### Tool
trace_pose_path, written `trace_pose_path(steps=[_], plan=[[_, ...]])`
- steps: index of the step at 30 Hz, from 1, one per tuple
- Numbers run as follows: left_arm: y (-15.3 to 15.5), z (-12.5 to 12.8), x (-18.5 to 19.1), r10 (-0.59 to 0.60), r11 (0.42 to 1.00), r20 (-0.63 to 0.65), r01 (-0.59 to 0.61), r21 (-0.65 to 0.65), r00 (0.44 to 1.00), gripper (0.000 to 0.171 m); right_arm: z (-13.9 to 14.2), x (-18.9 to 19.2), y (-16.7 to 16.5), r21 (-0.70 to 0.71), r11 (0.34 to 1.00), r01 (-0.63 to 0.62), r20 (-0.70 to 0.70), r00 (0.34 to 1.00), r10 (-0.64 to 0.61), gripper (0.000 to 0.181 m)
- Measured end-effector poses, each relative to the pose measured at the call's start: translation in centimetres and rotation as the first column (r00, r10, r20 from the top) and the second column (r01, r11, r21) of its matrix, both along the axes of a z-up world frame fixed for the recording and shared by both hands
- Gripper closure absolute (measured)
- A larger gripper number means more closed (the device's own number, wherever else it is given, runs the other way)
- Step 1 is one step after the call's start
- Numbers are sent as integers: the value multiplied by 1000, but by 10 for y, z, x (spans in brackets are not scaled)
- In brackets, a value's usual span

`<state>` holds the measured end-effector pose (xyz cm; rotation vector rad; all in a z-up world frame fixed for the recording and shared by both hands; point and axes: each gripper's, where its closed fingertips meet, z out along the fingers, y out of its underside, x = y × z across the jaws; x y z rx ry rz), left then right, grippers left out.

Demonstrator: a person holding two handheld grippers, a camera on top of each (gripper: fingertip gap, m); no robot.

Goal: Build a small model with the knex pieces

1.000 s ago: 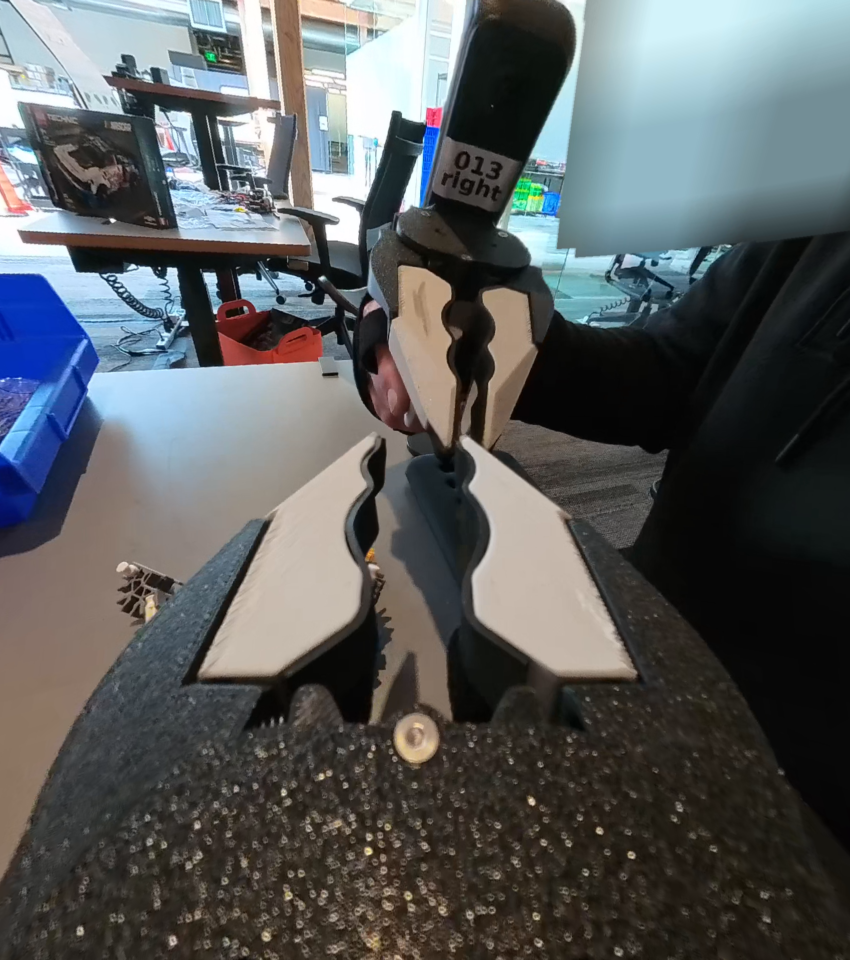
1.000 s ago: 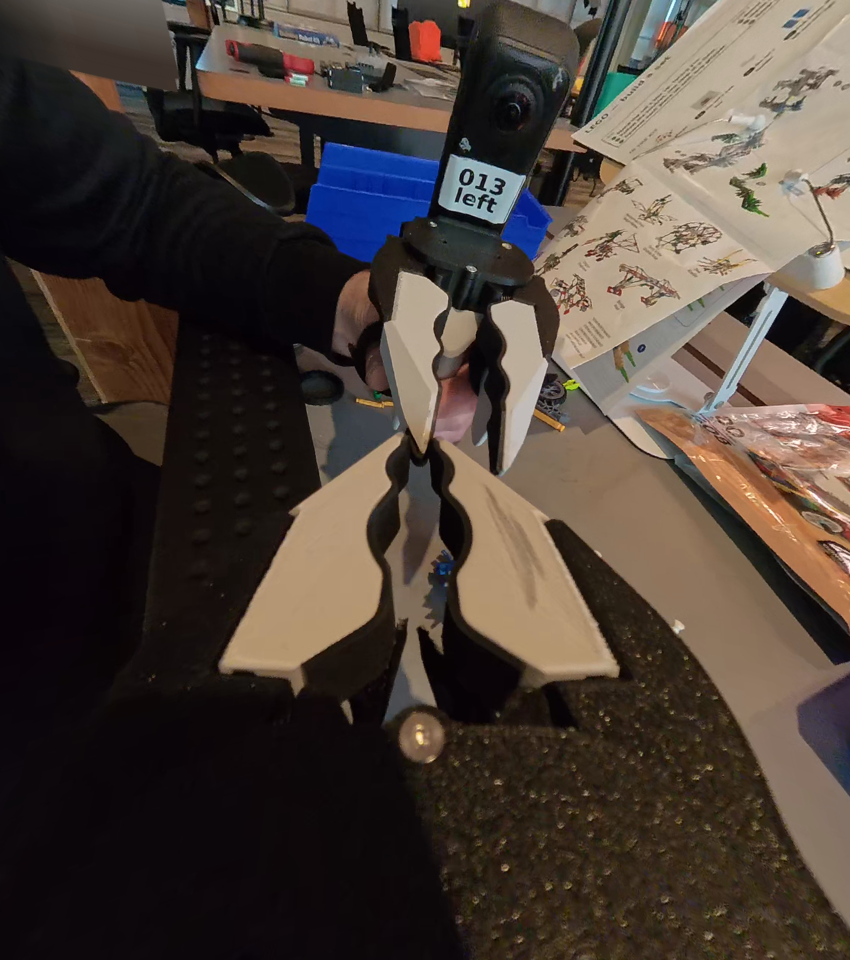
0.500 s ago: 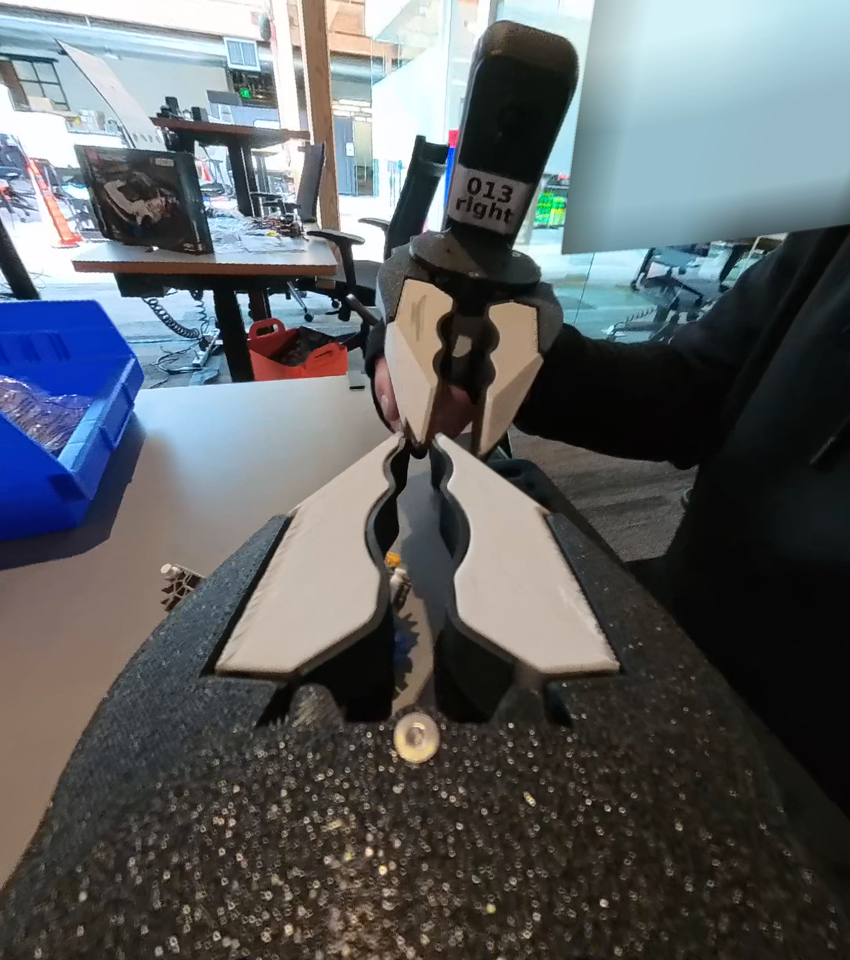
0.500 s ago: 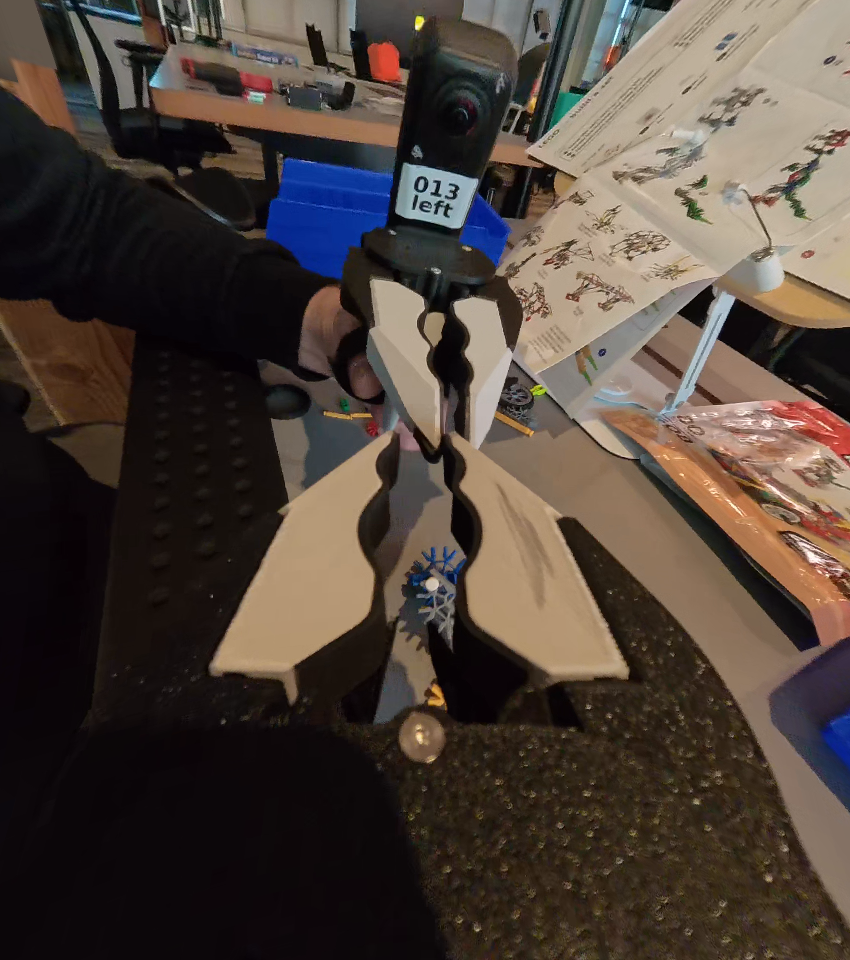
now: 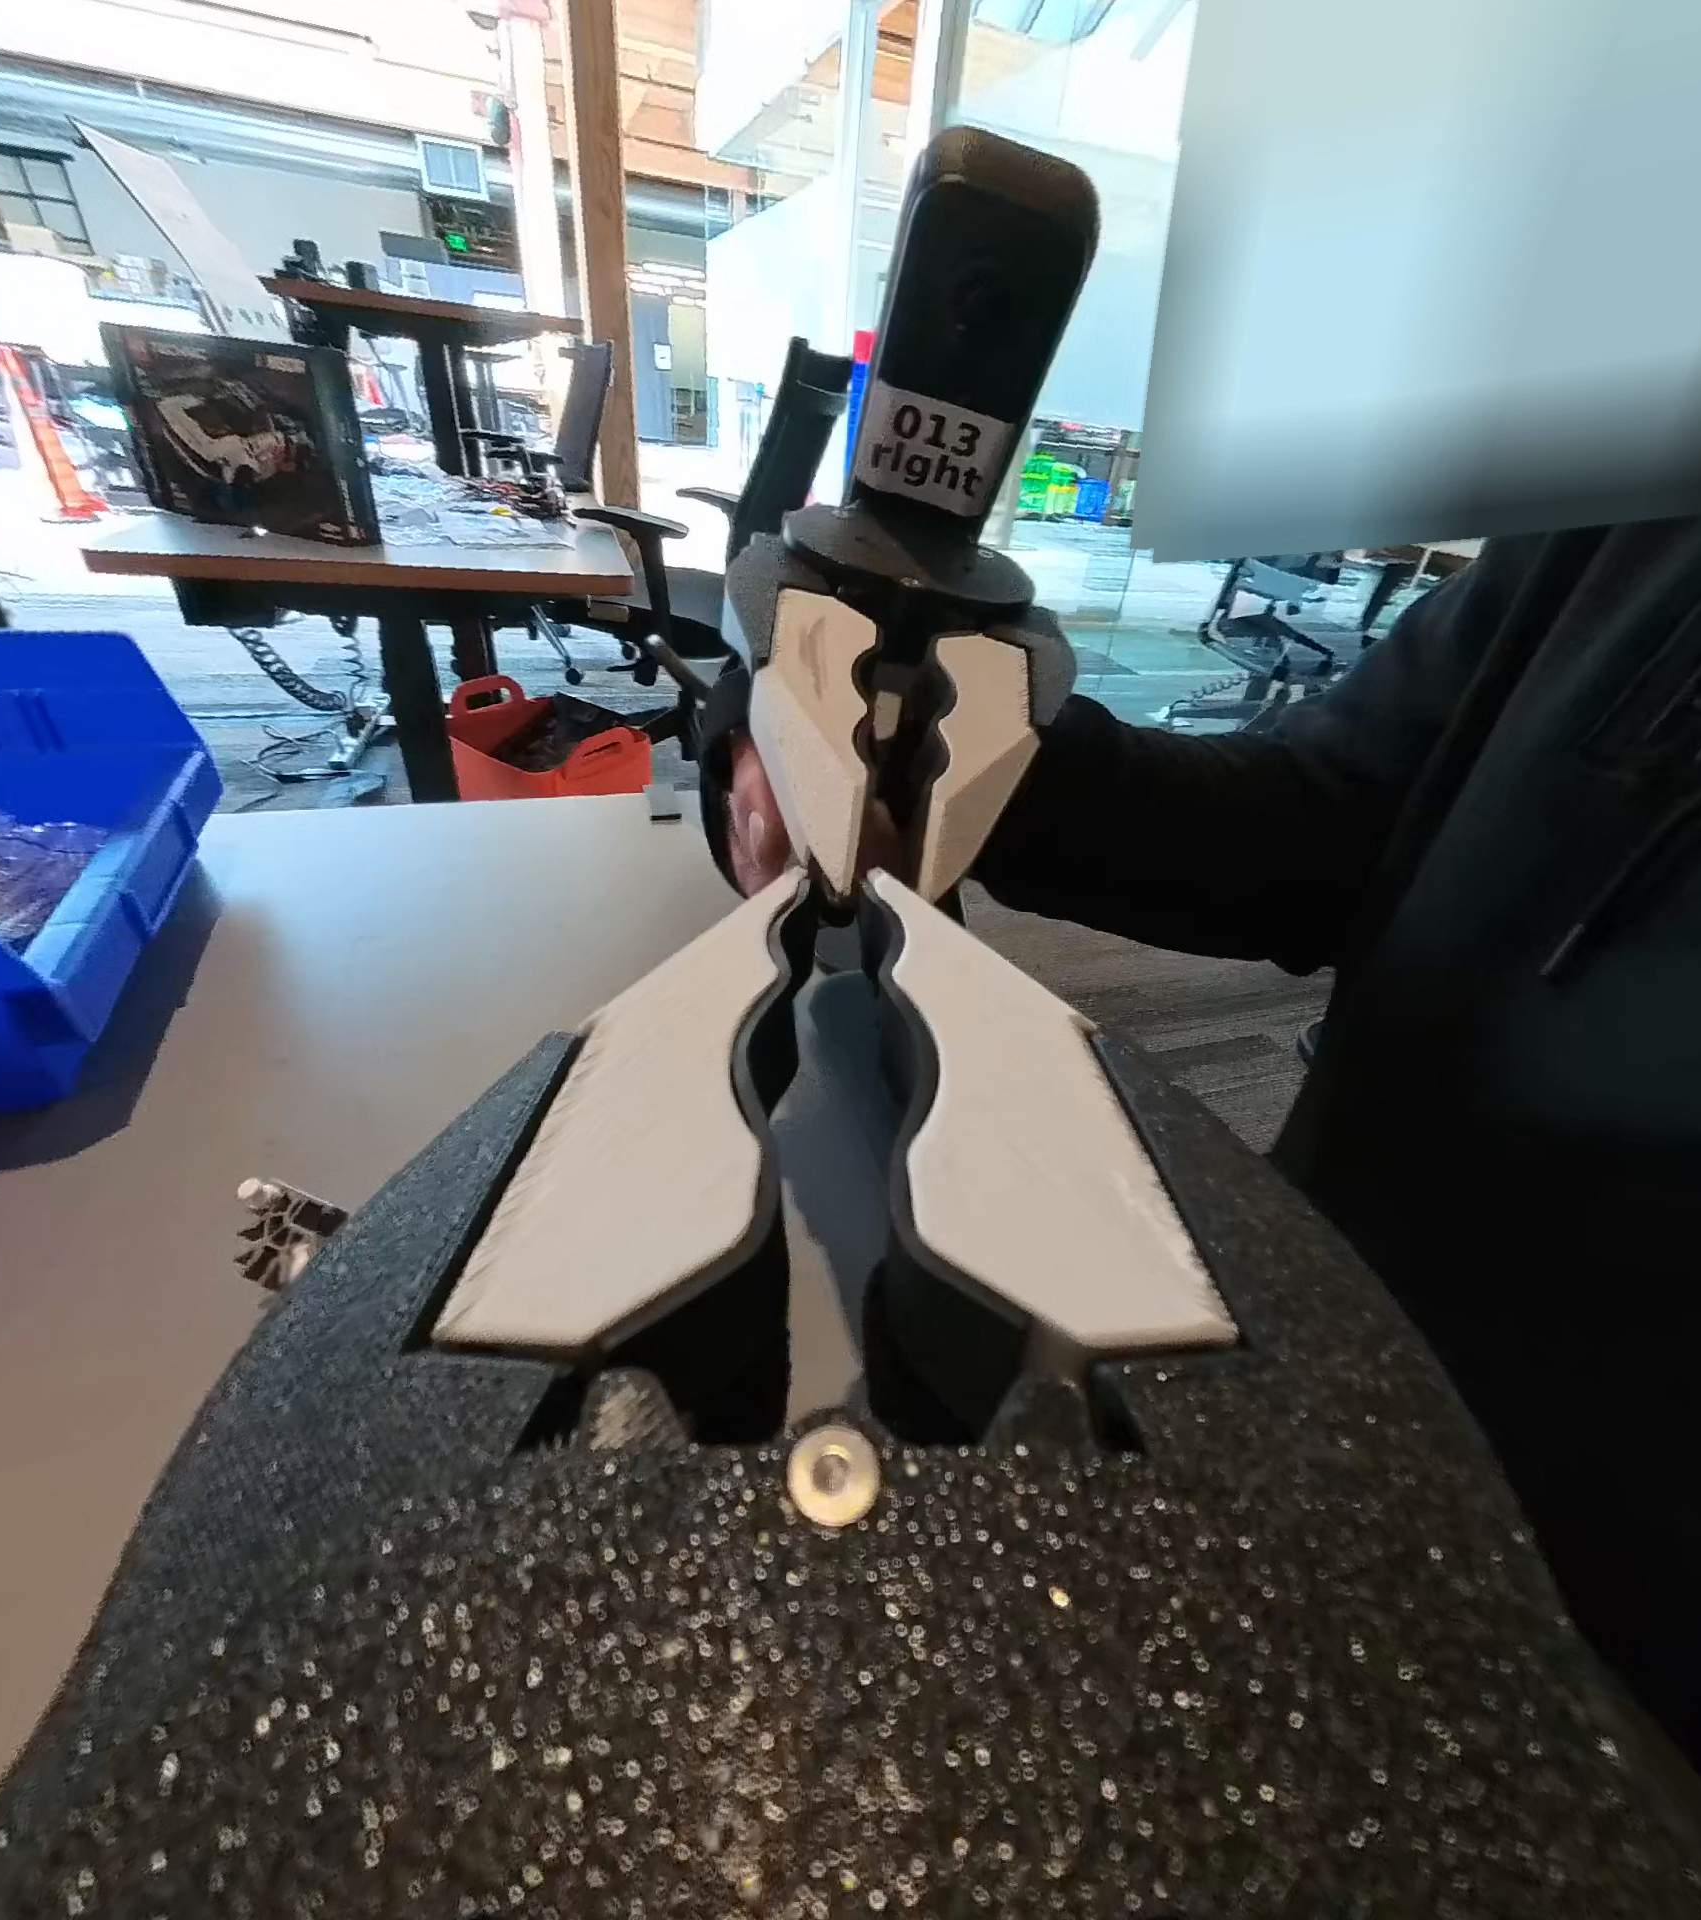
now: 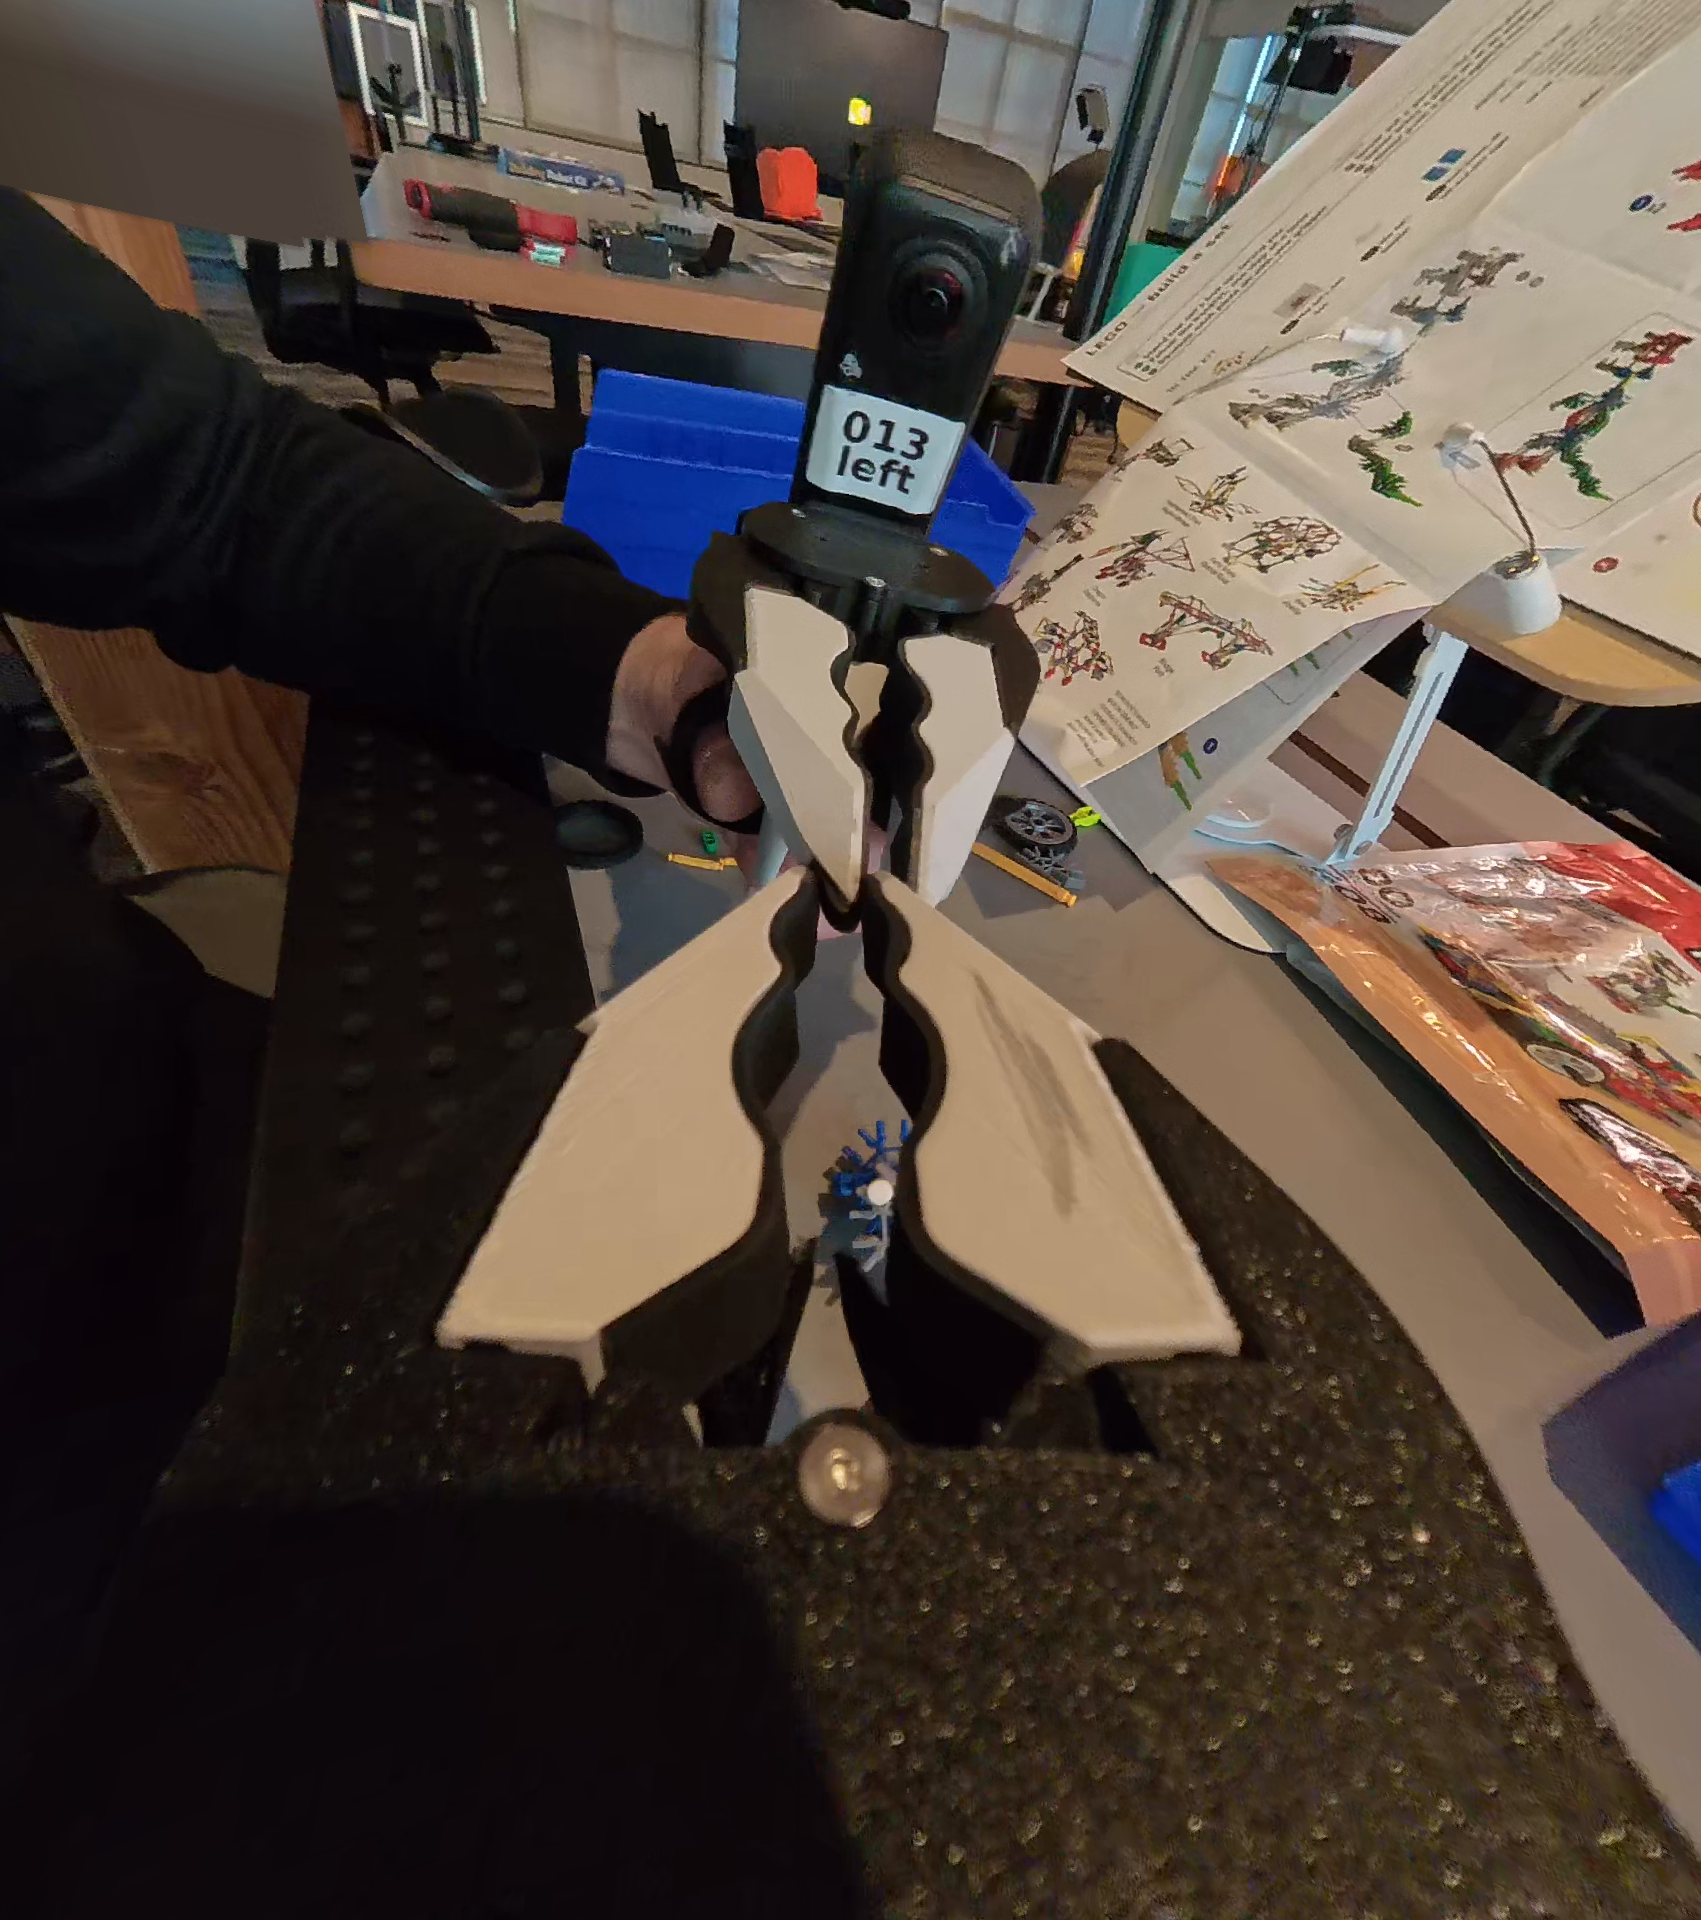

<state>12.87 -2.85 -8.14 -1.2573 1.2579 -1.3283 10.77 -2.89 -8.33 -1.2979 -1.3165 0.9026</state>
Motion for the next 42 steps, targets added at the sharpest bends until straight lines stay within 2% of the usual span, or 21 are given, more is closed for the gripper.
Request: trace_pose_path(steps=[4,9,12,15,24,34,40,42], plan=[[5,-8,-1,42,997,-59,-38,68,997,167,-8,-2,5,32,999,33,76,996,-35,176],[10,0,-4,70,994,-26,-67,88,997,167,-1,-4,10,52,997,60,59,996,-64,175],[2,10,-6,-27,1000,36,27,-10,999,165,9,-6,0,23,1000,-16,-16,1000,16,173],[-1,10,-4,-66,995,58,71,-72,996,165,9,-3,-3,-9,997,-72,-37,997,71,171],[-11,11,-4,-132,984,79,141,-109,988,164,11,-2,-11,-38,988,-149,-100,984,144,176],[-11,5,-1,-100,995,13,101,-9,995,165,6,0,-11,-37,986,-163,-31,986,162,178],[10,-5,-3,-15,1000,-45,16,23,999,165,-6,-2,8,-21,998,-52,47,997,53,175],[20,-7,-4,34,998,-76,-29,61,997,157,-9,4,11,-15,999,-31,82,996,32,166]])
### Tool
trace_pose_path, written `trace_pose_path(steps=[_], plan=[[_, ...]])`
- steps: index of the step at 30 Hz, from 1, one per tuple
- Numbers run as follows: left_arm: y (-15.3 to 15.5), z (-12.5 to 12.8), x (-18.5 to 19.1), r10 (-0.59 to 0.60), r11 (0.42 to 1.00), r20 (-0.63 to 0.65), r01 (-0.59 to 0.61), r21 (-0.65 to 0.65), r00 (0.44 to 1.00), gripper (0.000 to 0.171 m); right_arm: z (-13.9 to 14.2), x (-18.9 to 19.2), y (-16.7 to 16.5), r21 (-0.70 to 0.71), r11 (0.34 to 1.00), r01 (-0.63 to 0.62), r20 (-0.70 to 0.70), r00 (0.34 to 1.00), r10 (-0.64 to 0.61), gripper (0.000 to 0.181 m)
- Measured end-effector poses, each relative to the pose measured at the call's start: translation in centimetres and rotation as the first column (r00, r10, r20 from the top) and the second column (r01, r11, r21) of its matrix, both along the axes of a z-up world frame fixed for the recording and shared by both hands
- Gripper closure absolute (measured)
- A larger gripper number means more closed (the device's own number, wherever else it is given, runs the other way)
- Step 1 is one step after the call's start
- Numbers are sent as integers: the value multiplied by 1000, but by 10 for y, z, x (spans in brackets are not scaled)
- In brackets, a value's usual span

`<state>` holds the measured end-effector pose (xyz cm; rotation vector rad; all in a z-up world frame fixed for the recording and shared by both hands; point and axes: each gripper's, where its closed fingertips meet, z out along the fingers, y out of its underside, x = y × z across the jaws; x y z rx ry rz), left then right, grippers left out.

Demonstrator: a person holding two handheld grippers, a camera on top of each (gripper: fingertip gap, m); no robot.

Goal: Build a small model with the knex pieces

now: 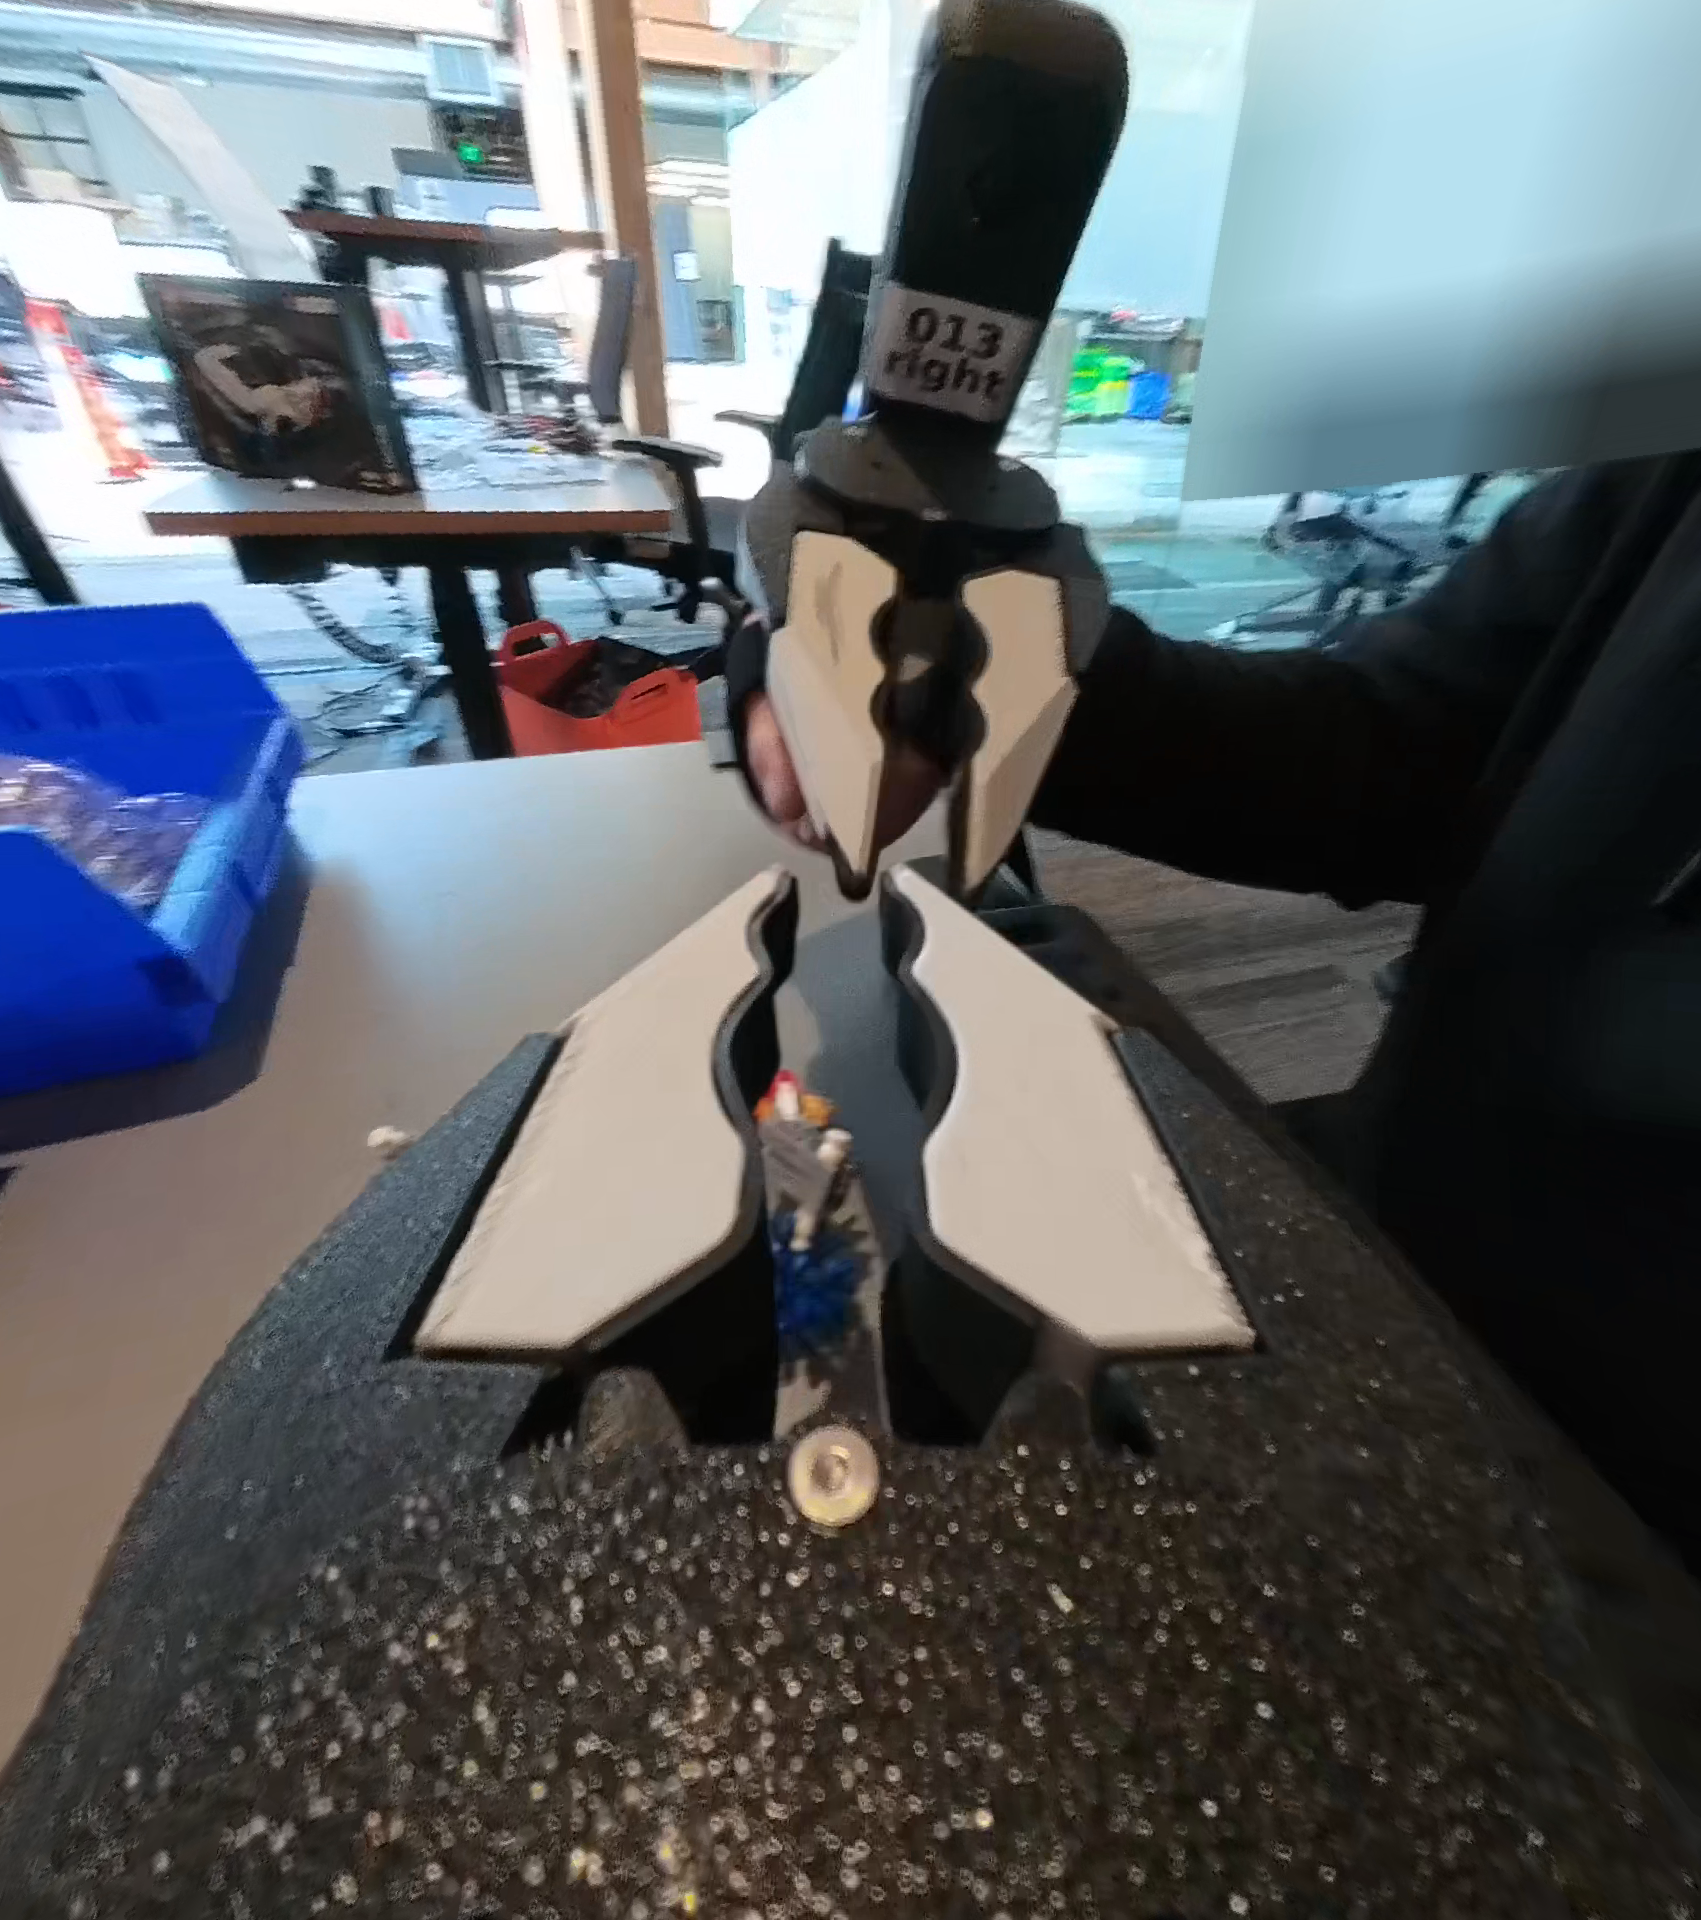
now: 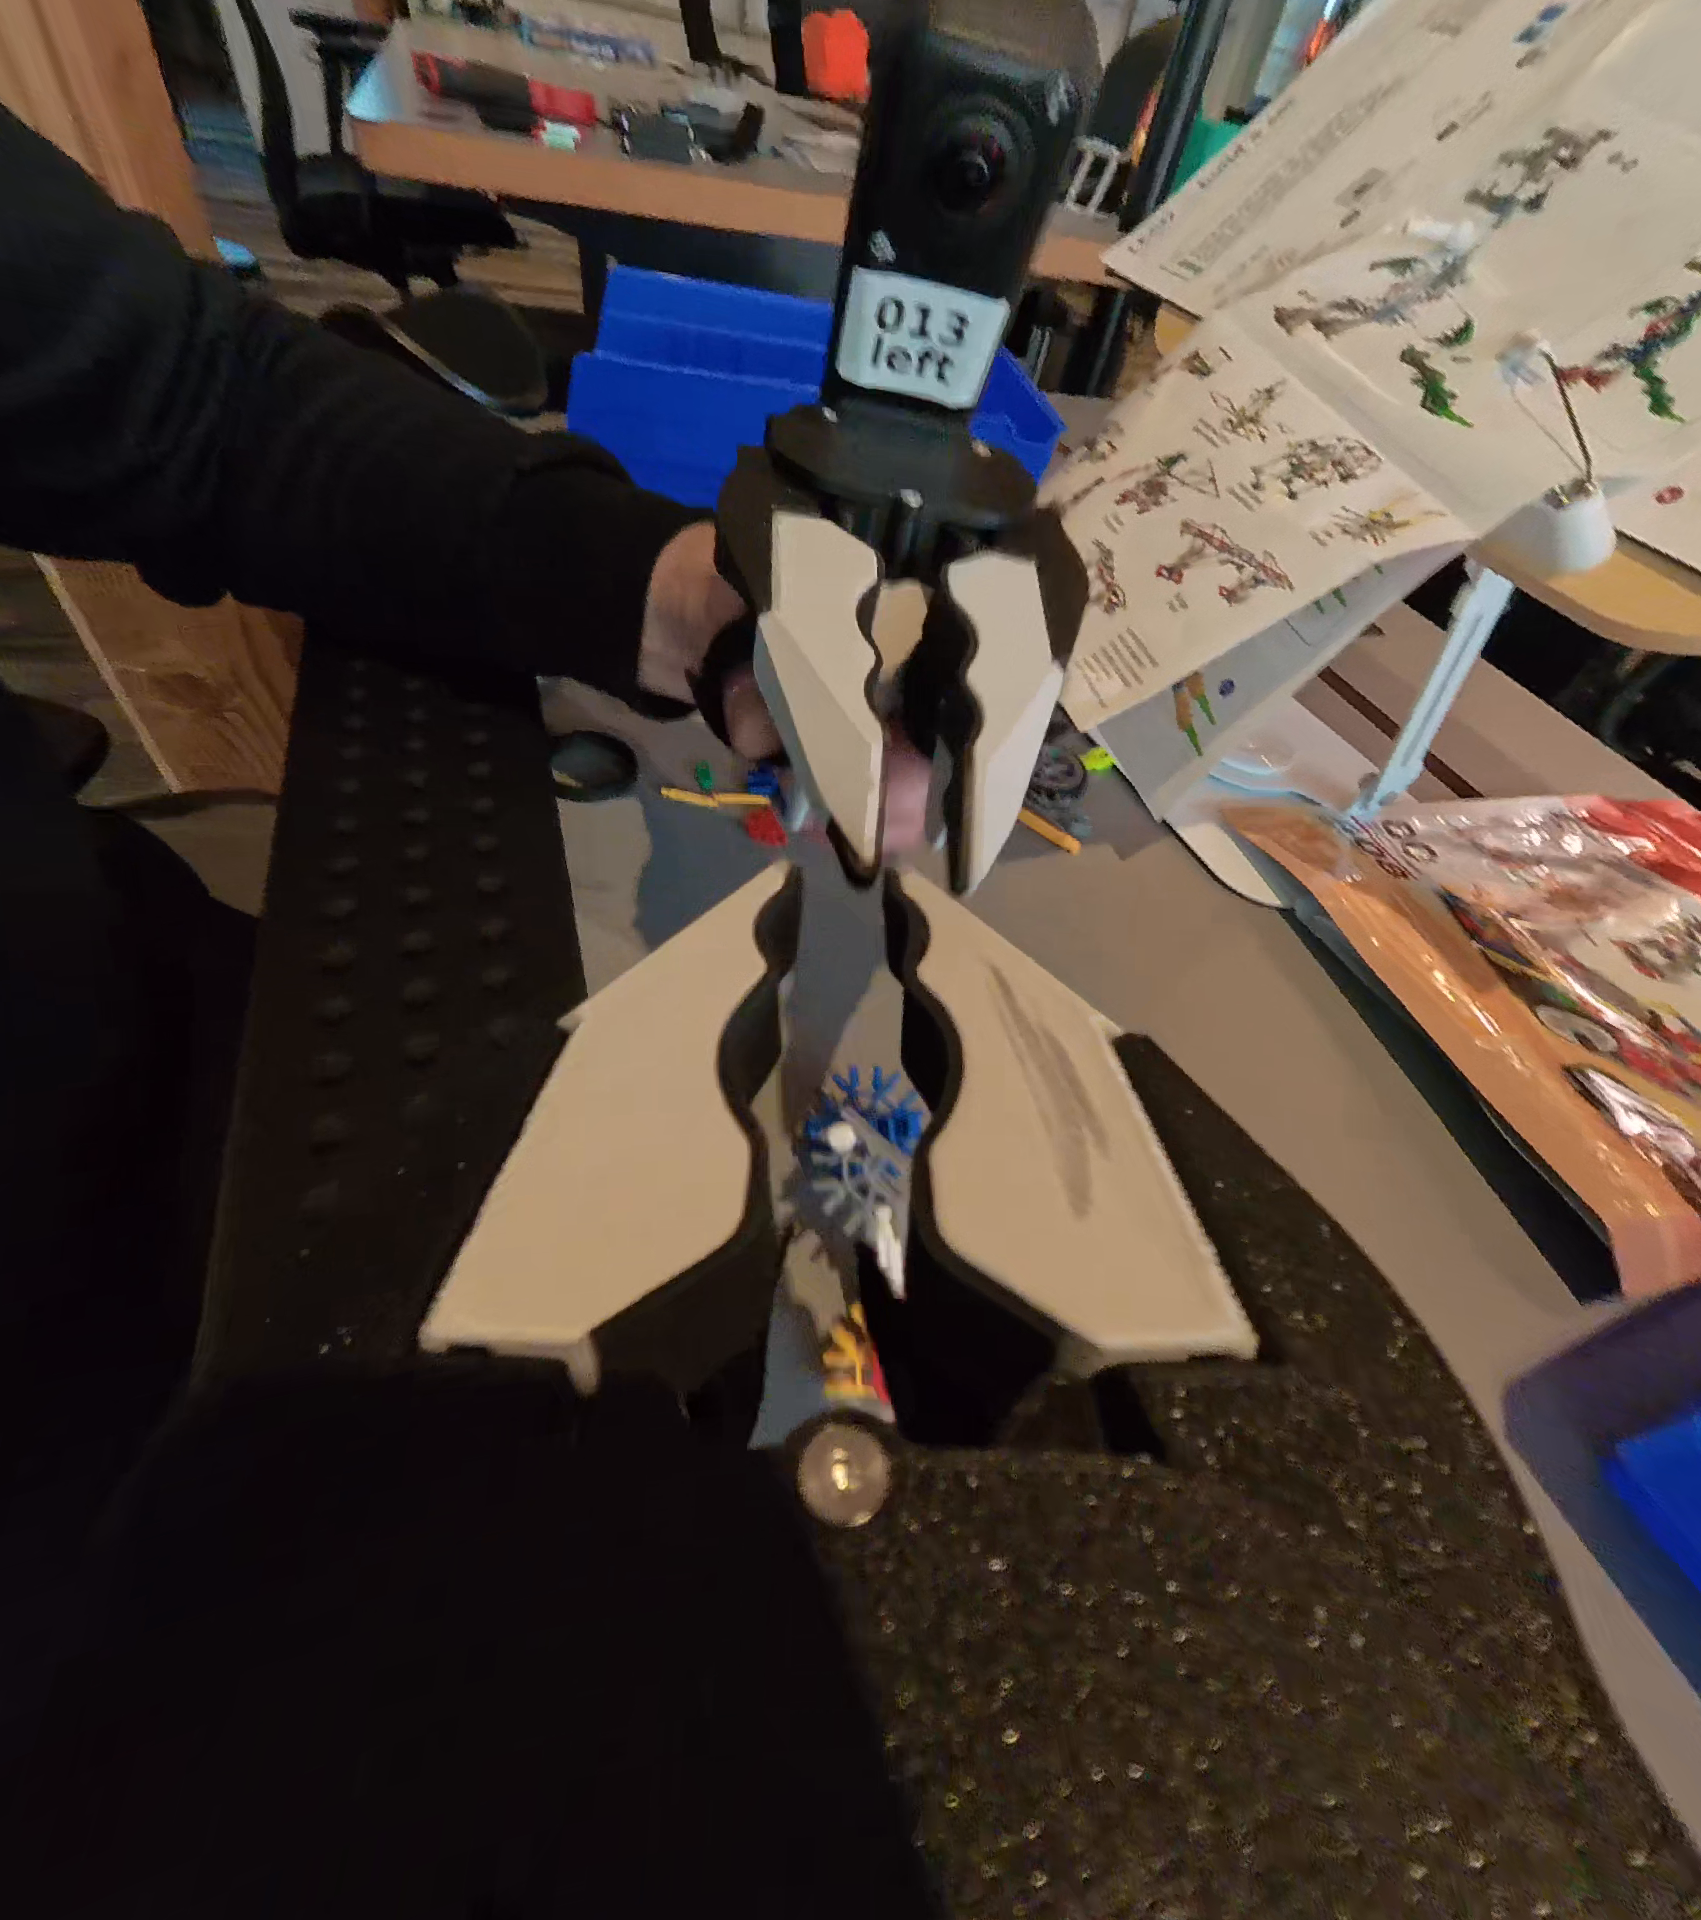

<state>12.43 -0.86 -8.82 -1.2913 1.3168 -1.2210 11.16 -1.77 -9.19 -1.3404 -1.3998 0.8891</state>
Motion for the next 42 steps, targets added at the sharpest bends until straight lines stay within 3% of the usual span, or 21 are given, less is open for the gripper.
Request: trace_pose_path(steps=[3,5,8,11,17,18,21,25,28,30,35,42], plan=[[21,-1,-10,96,995,-18,-96,7,995,142,-1,24,12,-41,997,65,5,998,-65,159],[40,-17,-16,186,982,-110,-183,42,976,138,-21,37,20,-37,991,130,108,986,-126,155],[45,-42,-16,190,982,-228,-185,43,955,131,-55,40,21,2,987,163,284,946,-157,144],[42,-54,-14,171,985,-263,-167,37,950,131,-79,32,21,49,986,157,392,906,-163,140],[62,-62,-17,271,962,-284,-267,51,920,132,-121,27,27,78,986,150,531,830,-168,142],[70,-66,-17,309,951,-297,-301,74,904,131,-125,27,30,91,983,158,541,821,-182,153],[88,-77,-13,389,921,-359,-367,130,849,128,-128,27,34,94,979,179,529,824,-202,177],[105,-97,-4,423,906,-510,-370,208,749,122,-123,30,33,90,979,185,498,843,-205,177],[103,-116,7,350,934,-644,-305,185,680,119,-119,35,31,72,978,195,472,857,-206,177],[109,-122,12,349,933,-668,-305,188,657,124,-115,41,31,57,975,214,450,866,-216,177],[110,-135,13,328,934,-696,-329,139,638,154,-101,56,33,8,966,257,356,902,-243,177],[108,-118,10,335,920,-598,-390,41,728,166,-79,66,41,-90,952,291,179,946,-272,177]])
